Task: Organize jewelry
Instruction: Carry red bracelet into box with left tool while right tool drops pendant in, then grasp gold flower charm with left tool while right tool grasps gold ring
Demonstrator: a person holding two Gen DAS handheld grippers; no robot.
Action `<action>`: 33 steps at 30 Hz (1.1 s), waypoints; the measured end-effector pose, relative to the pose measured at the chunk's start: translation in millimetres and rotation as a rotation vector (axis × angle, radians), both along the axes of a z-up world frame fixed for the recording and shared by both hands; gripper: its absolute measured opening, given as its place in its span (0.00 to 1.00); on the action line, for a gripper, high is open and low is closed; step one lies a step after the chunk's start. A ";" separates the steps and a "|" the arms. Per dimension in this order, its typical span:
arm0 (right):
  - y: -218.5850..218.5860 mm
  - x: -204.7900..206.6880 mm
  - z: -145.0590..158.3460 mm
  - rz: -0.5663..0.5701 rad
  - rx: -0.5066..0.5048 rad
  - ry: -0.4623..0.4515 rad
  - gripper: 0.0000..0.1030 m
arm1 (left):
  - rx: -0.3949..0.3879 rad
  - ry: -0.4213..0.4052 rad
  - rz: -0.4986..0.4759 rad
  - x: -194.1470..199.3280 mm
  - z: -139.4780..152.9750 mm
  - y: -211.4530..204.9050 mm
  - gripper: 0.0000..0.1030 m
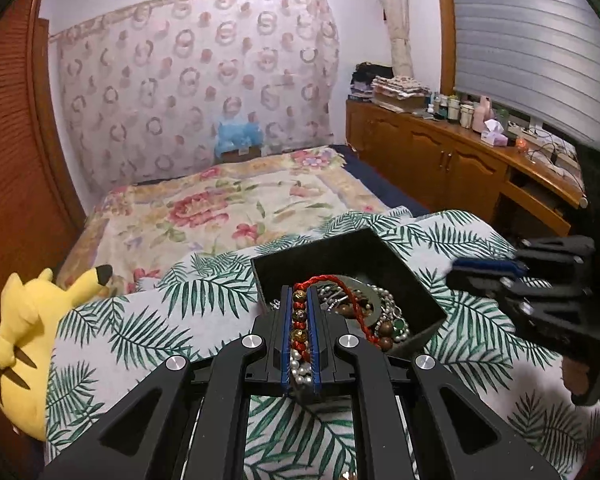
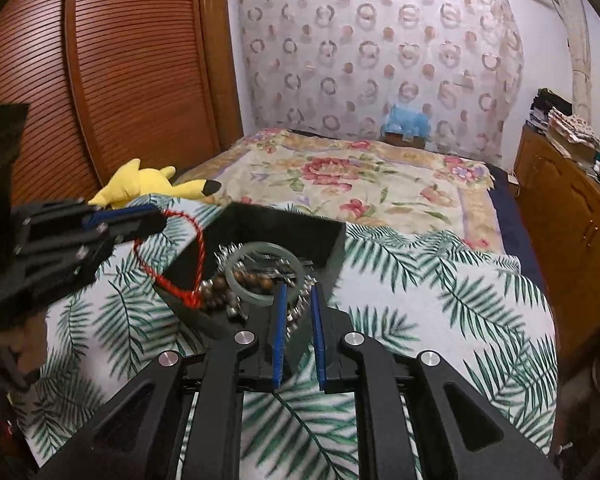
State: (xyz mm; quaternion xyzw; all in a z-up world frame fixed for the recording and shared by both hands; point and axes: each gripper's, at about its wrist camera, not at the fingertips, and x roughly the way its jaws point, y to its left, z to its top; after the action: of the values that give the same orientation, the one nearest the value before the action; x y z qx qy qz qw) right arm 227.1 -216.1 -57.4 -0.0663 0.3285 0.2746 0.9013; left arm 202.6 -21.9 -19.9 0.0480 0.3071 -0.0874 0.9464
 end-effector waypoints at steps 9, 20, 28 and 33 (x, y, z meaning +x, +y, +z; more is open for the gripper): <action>-11.7 -11.2 -10.9 0.003 0.001 0.016 0.13 | -0.021 0.016 0.011 21.3 3.6 -3.9 0.06; -12.6 -28.4 -17.4 0.018 -0.017 0.022 0.14 | -0.006 0.044 -0.018 27.4 -2.4 -21.9 0.13; -10.5 -42.3 -26.3 0.033 -0.033 0.037 0.14 | -0.011 0.046 -0.027 3.4 -5.4 -17.9 0.57; -8.9 -59.8 -29.8 0.060 -0.029 0.041 0.33 | -0.025 0.046 -0.034 -23.1 -8.8 -8.5 0.63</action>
State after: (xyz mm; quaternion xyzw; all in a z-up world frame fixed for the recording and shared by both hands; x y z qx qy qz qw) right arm 167.3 -225.0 -87.3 -0.0835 0.3486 0.2978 0.8848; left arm 179.4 -30.4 -28.7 0.0395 0.3269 -0.1082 0.9380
